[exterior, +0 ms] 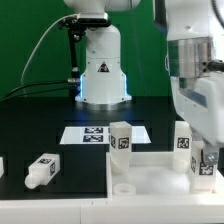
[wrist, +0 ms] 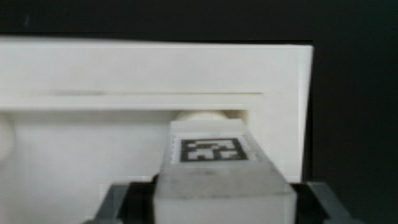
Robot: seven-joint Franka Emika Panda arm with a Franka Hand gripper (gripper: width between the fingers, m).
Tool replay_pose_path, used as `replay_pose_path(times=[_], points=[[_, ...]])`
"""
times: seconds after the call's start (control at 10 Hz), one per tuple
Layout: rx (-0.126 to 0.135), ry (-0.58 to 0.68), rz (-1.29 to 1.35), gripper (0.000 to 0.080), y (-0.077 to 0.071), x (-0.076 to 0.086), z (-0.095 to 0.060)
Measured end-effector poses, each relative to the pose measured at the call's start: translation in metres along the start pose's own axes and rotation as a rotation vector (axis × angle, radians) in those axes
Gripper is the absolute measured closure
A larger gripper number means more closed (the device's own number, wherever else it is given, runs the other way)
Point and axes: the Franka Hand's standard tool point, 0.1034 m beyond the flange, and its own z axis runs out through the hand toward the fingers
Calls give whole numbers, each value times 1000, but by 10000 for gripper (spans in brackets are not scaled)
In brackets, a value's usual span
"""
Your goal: Assemble square table
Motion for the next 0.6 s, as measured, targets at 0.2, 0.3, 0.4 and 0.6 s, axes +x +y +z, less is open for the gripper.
replay_pose_path(times=[0.2,0.3,0.4,0.6], points=[[13,-18,57,414,1,1,0],[13,-17,32,414,1,1,1],[13,-16,2,276,2,2,1],[21,-13,-395,187,1,3,1]])
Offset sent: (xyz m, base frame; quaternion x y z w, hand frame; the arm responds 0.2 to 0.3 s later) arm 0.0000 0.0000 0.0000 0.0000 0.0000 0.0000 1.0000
